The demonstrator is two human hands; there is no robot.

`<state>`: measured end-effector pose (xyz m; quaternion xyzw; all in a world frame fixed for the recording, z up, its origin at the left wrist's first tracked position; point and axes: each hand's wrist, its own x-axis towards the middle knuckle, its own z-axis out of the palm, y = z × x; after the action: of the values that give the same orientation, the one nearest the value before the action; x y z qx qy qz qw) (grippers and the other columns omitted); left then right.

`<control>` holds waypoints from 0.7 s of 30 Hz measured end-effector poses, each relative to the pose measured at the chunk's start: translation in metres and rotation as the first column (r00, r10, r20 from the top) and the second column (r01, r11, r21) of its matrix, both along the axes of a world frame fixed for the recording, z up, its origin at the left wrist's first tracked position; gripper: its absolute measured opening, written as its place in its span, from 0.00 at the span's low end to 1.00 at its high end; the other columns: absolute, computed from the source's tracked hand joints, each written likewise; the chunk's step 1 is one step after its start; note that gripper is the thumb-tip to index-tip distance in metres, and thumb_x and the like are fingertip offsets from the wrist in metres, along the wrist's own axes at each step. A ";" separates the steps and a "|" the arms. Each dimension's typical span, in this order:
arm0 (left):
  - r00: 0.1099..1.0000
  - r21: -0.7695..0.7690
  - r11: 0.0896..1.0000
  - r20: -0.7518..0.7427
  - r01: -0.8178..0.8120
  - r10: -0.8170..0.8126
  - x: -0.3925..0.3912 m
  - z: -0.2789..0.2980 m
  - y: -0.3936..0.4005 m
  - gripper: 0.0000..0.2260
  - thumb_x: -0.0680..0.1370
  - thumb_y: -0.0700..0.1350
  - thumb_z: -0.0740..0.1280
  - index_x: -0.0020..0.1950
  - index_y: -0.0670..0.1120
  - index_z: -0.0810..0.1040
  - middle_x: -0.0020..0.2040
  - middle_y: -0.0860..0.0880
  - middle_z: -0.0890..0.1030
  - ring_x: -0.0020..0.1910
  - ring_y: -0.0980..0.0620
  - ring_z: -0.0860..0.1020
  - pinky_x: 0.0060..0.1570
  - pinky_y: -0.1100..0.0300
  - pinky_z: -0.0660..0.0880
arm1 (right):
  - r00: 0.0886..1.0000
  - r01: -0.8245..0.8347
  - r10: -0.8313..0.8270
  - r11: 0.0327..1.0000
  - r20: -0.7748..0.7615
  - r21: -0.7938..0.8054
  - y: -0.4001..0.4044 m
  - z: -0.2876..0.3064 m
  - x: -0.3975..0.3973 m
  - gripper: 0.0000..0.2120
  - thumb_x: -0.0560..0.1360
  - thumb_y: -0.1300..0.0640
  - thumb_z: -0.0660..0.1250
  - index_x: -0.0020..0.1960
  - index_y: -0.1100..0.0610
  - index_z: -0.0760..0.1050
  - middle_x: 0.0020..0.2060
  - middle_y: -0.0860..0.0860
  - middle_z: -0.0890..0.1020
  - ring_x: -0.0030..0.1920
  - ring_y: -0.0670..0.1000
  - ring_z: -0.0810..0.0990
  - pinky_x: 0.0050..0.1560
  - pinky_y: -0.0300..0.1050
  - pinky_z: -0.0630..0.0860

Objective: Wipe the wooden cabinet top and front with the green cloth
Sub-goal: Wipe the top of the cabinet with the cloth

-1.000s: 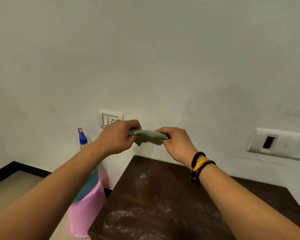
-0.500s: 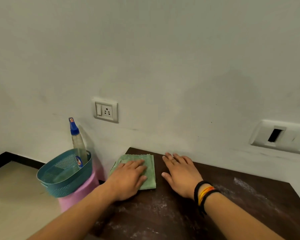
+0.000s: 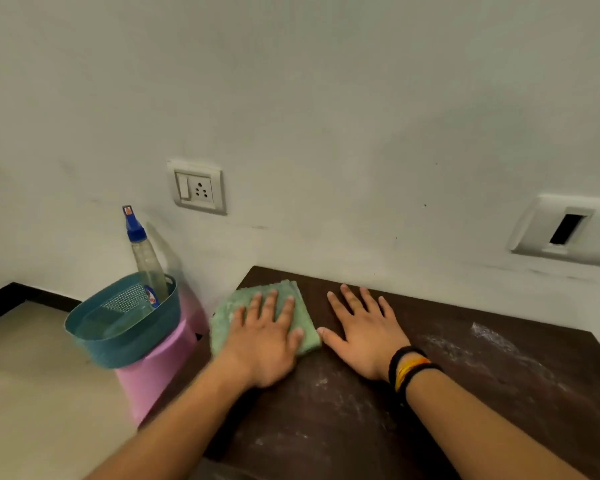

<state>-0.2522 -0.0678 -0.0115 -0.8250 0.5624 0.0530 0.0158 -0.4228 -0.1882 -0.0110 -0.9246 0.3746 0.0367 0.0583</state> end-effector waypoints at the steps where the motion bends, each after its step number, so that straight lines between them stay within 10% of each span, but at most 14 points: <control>1: 0.999 -0.003 0.999 -0.004 0.048 -0.048 -0.008 0.000 -0.007 0.29 0.82 0.62 0.42 0.82 0.56 0.40 0.82 0.48 0.41 0.81 0.44 0.40 0.77 0.41 0.42 | 1.000 -0.003 0.003 1.000 0.009 -0.008 0.000 0.000 0.000 0.36 0.77 0.30 0.42 0.81 0.43 0.40 0.82 0.47 0.43 0.81 0.55 0.39 0.78 0.60 0.41; 21: 0.994 -0.006 0.995 -0.045 0.096 -0.096 -0.004 0.004 -0.014 0.27 0.83 0.61 0.42 0.81 0.59 0.40 0.82 0.53 0.40 0.80 0.46 0.38 0.78 0.44 0.39 | 0.997 -0.034 0.034 0.999 0.072 0.000 -0.010 0.001 0.000 0.28 0.83 0.43 0.43 0.81 0.45 0.42 0.81 0.45 0.44 0.81 0.51 0.41 0.79 0.56 0.41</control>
<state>-0.2565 -0.0818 -0.0078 -0.7957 0.6017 0.0696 0.0038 -0.4232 -0.1978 -0.0095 -0.9316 0.3563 0.0044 0.0718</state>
